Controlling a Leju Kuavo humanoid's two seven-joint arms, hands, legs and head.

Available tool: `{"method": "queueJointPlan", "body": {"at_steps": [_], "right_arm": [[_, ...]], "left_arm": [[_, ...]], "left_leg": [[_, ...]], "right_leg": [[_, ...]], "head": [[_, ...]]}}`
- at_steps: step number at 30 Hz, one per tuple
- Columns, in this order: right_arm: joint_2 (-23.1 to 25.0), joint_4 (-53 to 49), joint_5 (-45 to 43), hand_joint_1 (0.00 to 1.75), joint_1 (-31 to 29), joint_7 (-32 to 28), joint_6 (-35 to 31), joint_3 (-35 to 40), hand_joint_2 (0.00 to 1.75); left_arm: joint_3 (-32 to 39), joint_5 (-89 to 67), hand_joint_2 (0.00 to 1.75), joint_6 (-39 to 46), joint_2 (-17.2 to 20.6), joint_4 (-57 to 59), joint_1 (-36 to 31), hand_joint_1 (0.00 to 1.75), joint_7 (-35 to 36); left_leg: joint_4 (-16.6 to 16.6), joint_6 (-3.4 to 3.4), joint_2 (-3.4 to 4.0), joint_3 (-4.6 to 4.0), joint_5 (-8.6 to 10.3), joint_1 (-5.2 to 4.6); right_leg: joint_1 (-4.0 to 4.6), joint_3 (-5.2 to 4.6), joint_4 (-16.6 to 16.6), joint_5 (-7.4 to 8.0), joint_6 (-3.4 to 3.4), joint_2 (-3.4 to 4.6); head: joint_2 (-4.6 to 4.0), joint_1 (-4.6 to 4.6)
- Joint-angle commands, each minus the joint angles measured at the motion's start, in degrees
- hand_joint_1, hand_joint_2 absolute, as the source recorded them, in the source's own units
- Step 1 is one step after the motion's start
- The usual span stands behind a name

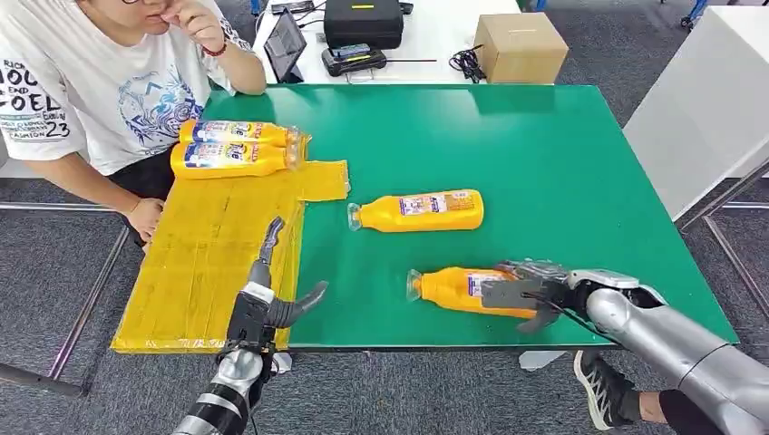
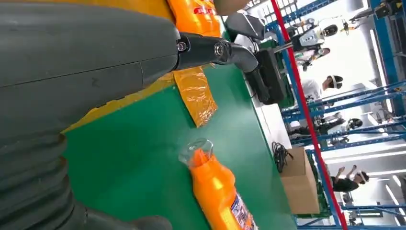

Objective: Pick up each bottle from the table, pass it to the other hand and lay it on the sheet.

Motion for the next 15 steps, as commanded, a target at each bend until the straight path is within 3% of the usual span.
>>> {"method": "queueJointPlan", "body": {"at_steps": [1, 6, 15], "right_arm": [[5.4, 6.9, 2.5, 0.00, -0.6, -0.2, 0.0, 0.2, 1.75], [5.0, 4.3, 1.6, 0.00, -2.1, -0.6, 2.3, -0.2, 1.75], [5.8, 6.3, 3.0, 0.00, -1.0, -0.3, 0.5, 0.1, 1.75]], "left_arm": [[-0.4, -0.1, 1.75, -0.2, 0.2, 3.5, -1.8, 0.00, -1.1], [-0.5, 0.0, 1.75, -1.9, 0.6, 3.7, -1.5, 0.00, -1.1], [0.1, -0.2, 1.75, -1.2, 0.4, 3.2, -1.1, 0.00, -1.1]], "left_leg": [[-0.1, -0.09, 0.15, 0.25, -0.09, 0.07], [0.0, -0.09, 0.18, 0.25, -0.09, 0.04], [-0.1, -0.11, 0.17, 0.32, -0.13, 0.04]], "right_leg": [[0.08, 0.24, -0.1, -0.03, -0.11, 0.11], [0.05, 0.21, -0.1, -0.03, -0.12, 0.14], [0.05, 0.29, -0.1, -0.07, -0.13, 0.13]], "head": [[0.00, 0.00], [0.00, 0.00], [0.00, 0.00]]}}
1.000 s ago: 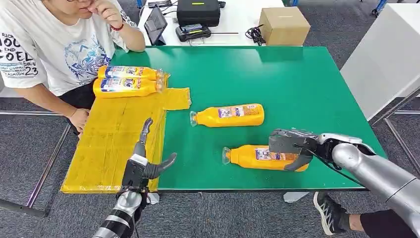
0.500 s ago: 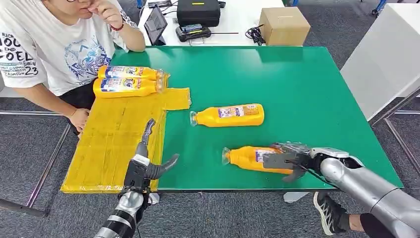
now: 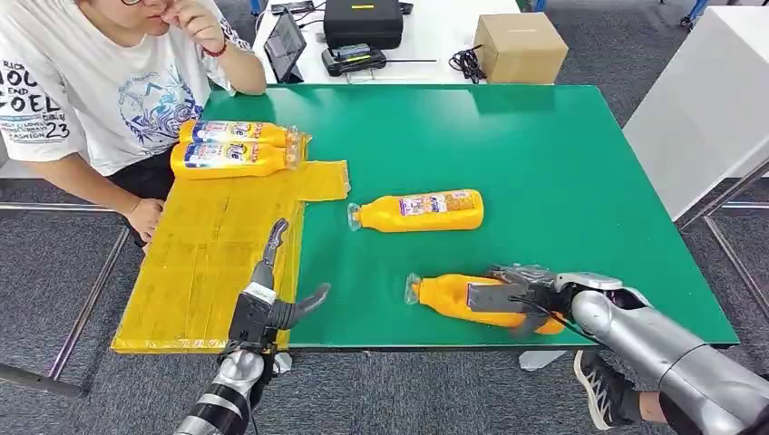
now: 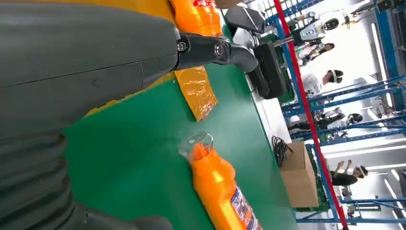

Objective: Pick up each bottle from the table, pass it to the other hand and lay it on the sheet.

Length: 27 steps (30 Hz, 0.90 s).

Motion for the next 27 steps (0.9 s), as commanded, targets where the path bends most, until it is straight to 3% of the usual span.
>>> {"method": "queueJointPlan", "body": {"at_steps": [1, 3, 4, 5, 6, 16, 20, 22, 24, 26, 27], "right_arm": [[2.4, 3.9, 1.0, 0.00, -1.4, -0.2, -1.0, 1.2, 1.75], [2.4, 3.9, 1.0, 0.00, -1.4, -0.2, -1.0, 1.2, 1.75], [2.6, 4.1, 1.1, 0.33, -1.2, -0.2, -1.2, 0.9, 1.75], [2.8, 4.1, 1.5, 1.34, -0.8, -0.5, -1.8, 0.4, 1.75], [3.0, 4.3, 2.0, 1.71, -0.7, -0.6, -2.1, 0.3, 1.75], [3.4, 4.8, 4.4, 1.75, 1.4, -0.8, -2.8, -0.5, 1.75], [5.9, 6.0, 6.0, 1.75, 4.1, -2.0, -7.1, -4.5, 1.75], [11.4, 5.9, 7.2, 1.71, 9.7, -3.2, -17.4, -13.6, 1.75], [22.0, -0.5, 14.7, 1.75, 19.0, -5.9, -30.6, -26.0, 1.75], [30.2, -10.3, 18.9, 1.75, 25.3, -9.9, -36.8, -34.0, 1.75], [30.8, -12.1, 19.9, 1.75, 26.0, -9.4, -36.4, -34.5, 1.75]], "left_arm": [[0.0, -0.1, 1.75, 0.0, 0.6, 3.0, -1.2, 0.00, -1.1], [0.0, -0.1, 1.75, 0.0, 0.6, 3.0, -1.2, 0.00, -1.1], [0.1, 0.0, 1.75, 0.1, 0.5, 3.1, -1.1, 0.00, -1.1], [0.4, -0.1, 1.75, 0.1, 0.5, 3.1, -1.1, 0.00, -1.1], [0.5, -0.1, 1.75, 0.1, 0.5, 3.1, -1.0, 0.00, -1.1], [0.9, -0.3, 1.75, 0.1, 0.2, 3.0, -0.6, 0.00, -1.0], [1.2, -0.5, 1.75, 0.2, 0.2, 2.1, 0.0, 0.00, -1.0], [2.1, -0.6, 1.75, 0.8, 0.3, 0.0, 1.6, 0.00, -0.7], [3.7, -1.2, 1.75, 0.8, 0.5, -5.0, 5.0, 0.00, 0.0], [5.0, -2.3, 1.75, -0.1, 0.2, -9.1, 7.5, 0.00, 0.6], [5.1, -2.6, 1.75, -0.4, 0.1, -9.7, 7.8, 0.00, 0.8]], "left_leg": [[-0.1, -0.08, 0.15, 0.25, -0.10, 0.03], [-0.1, -0.11, 0.19, 0.36, -0.15, 0.06], [0.0, -0.08, 0.16, 0.25, -0.10, 0.03], [0.0, -0.05, 0.11, 0.16, -0.05, 0.02], [0.0, -0.11, 0.19, 0.34, -0.14, 0.06], [-0.1, -0.09, 0.19, 0.34, -0.08, 0.06], [-0.1, -0.12, 0.20, 0.51, -0.14, 0.11], [-0.1, -0.09, 0.21, 0.35, -0.10, 0.09], [-0.2, -0.16, 0.44, 0.60, -0.15, 0.19], [-0.2, -0.14, 0.49, 0.33, -0.11, 0.22], [-0.2, -0.24, 0.84, 0.52, -0.24, 0.33]], "right_leg": [[0.04, 0.22, -0.1, -0.05, -0.10, 0.11], [0.07, 0.32, -0.1, -0.09, -0.13, 0.14], [0.04, 0.21, -0.1, -0.05, -0.10, 0.12], [0.03, 0.13, -0.1, -0.02, -0.07, 0.08], [0.08, 0.30, -0.1, -0.08, -0.14, 0.13], [0.07, 0.30, -0.1, -0.04, -0.11, 0.07], [0.13, 0.47, -0.2, -0.09, -0.16, 0.09], [0.10, 0.31, -0.1, -0.04, -0.11, 0.11], [0.21, 0.54, -0.3, 0.00, -0.18, 0.30], [0.22, 0.28, -0.2, 0.04, -0.15, 0.34], [0.31, 0.35, -0.2, 0.02, -0.25, 0.68]], "head": [[0.00, 0.00], [0.00, 0.02], [0.00, 0.00], [0.00, 0.02], [0.00, 0.00], [0.00, 0.02], [0.00, 0.00], [0.00, 0.00], [0.00, 0.02], [0.00, 0.09], [0.00, 0.07]]}}
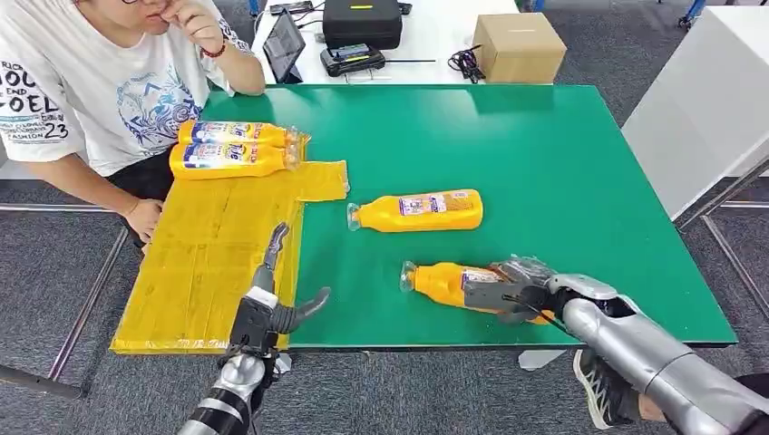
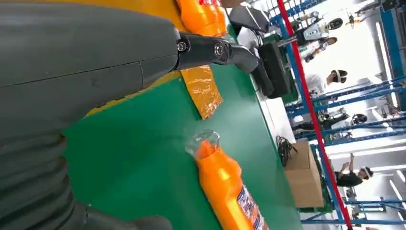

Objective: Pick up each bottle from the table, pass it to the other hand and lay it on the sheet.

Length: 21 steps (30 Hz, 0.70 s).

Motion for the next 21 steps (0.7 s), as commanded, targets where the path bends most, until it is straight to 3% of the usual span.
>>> {"method": "queueJointPlan", "body": {"at_steps": [1, 4, 8, 11, 14, 21], "right_arm": [[25.7, -15.0, 11.8, 1.75, 20.2, -5.2, -18.9, -27.8, 1.75], [25.5, -15.7, 12.2, 1.75, 20.5, -5.3, -16.6, -30.3, 1.75], [34.0, -25.1, 8.2, 1.75, 26.3, -18.2, -23.5, -39.3, 1.75], [35.9, -30.7, 6.9, 1.75, 29.4, -21.8, -25.9, -40.8, 1.75], [36.6, -30.7, 7.0, 1.75, 30.0, -23.3, -27.1, -41.8, 1.75], [38.1, -20.4, 8.6, 1.75, 31.9, -28.6, -25.7, -42.9, 1.75]], "left_arm": [[4.9, -2.1, 1.75, -1.3, 0.1, -9.3, 6.3, 0.00, 0.9], [5.1, -2.7, 1.75, -1.6, -0.2, -8.8, 5.9, 0.00, 1.3], [6.1, -1.0, 1.75, -4.5, -1.2, -11.4, 6.8, 0.00, 2.9], [5.1, 1.8, 1.75, -8.3, -1.3, -13.4, 7.3, 0.00, 5.4], [4.7, 3.5, 1.75, -9.8, -1.3, -13.9, 7.3, 0.00, 6.2], [-2.6, 20.9, 1.75, -26.1, 0.4, -16.6, 8.2, 0.00, 15.8]], "left_leg": [[-0.1, -0.20, 0.54, 0.29, -0.20, 0.18], [0.0, -0.24, 0.20, 0.20, -0.19, 0.19], [0.0, -0.21, -0.20, 0.18, -0.17, 0.32], [0.0, -0.19, -0.16, -0.11, -0.08, 0.25], [0.0, -0.20, -0.29, -0.06, -0.06, 0.22], [-0.1, -0.22, -0.20, 0.22, -0.13, 0.23]], "right_leg": [[0.18, 0.13, -0.1, -0.02, -0.22, 0.52], [0.26, 0.01, 0.0, -0.13, -0.21, 0.20], [0.31, 0.10, 0.0, -0.27, -0.24, -0.12], [0.20, -0.15, 0.1, -0.18, -0.19, -0.08], [0.18, -0.08, 0.0, -0.18, -0.19, -0.23], [0.20, 0.18, -0.1, -0.22, -0.24, -0.15]], "head": [[0.00, -0.07], [0.00, -0.13], [0.00, -0.07], [0.00, -0.07], [0.00, -0.04], [0.00, -0.07]]}}
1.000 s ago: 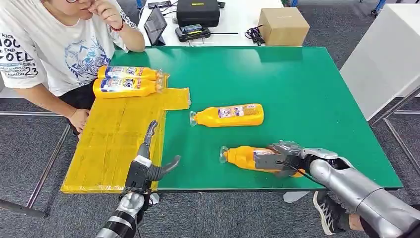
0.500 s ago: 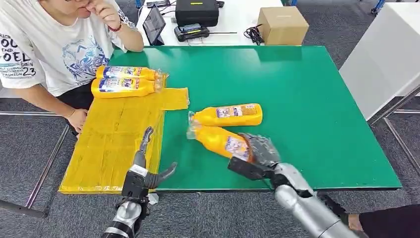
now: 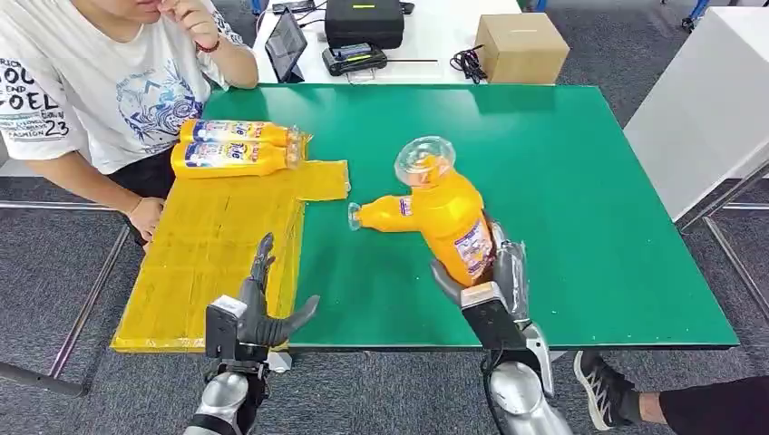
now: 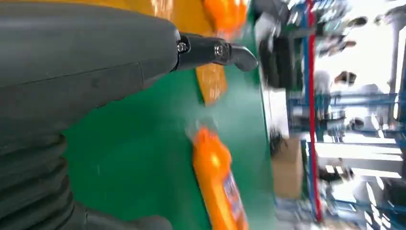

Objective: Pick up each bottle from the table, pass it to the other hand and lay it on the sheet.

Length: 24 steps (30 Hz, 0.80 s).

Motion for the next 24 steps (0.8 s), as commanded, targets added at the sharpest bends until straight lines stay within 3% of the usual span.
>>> {"method": "queueJointPlan", "body": {"at_steps": [1, 5, 10, 18, 24], "right_arm": [[4.7, 9.7, 2.0, 1.75, 2.7, -4.7, 0.8, -4.4, 1.75], [6.5, 19.7, 2.8, 1.75, 1.5, -6.6, 3.6, 0.2, 1.75], [9.3, 28.2, 1.1, 1.75, -0.6, -8.3, 5.3, 4.8, 1.75], [9.5, 29.1, 0.9, 1.75, -1.3, -8.1, 5.7, 5.7, 1.75], [11.7, 33.5, 1.7, 1.75, -5.1, -7.8, 4.9, 11.0, 1.75]], "left_arm": [[-7.2, 15.3, 1.75, -13.5, 1.9, -2.9, 0.3, 0.00, 7.9], [-10.9, 21.4, 1.75, -18.9, 3.3, -3.9, 0.4, 0.00, 10.5], [-13.8, 21.1, 1.75, -18.8, 4.0, -5.2, -0.3, 0.00, 10.3], [-14.1, 21.2, 1.75, -18.7, 4.0, -5.1, -0.5, 0.00, 10.3], [-16.1, 20.2, 1.75, -17.7, 4.0, -3.5, -1.6, 0.00, 10.8]], "left_leg": [[-0.1, -0.08, 0.00, 0.30, -0.08, 0.06], [-0.1, -0.07, 0.14, 0.30, -0.08, 0.05], [-0.1, -0.10, 0.25, 0.37, -0.12, 0.10], [-0.1, -0.07, 0.20, 0.39, -0.12, 0.08], [-0.1, -0.12, 0.31, 0.37, -0.14, 0.05]], "right_leg": [[0.08, 0.30, -0.1, -0.08, -0.11, -0.03], [0.06, 0.26, -0.1, -0.03, -0.09, 0.11], [0.11, 0.31, -0.1, -0.04, -0.13, 0.21], [0.08, 0.35, -0.1, -0.07, -0.12, 0.15], [0.06, 0.29, 0.0, -0.07, -0.15, 0.26]], "head": [[0.00, 0.00], [0.00, 0.00], [0.00, 0.00], [0.00, 0.02], [0.00, 0.00]]}}
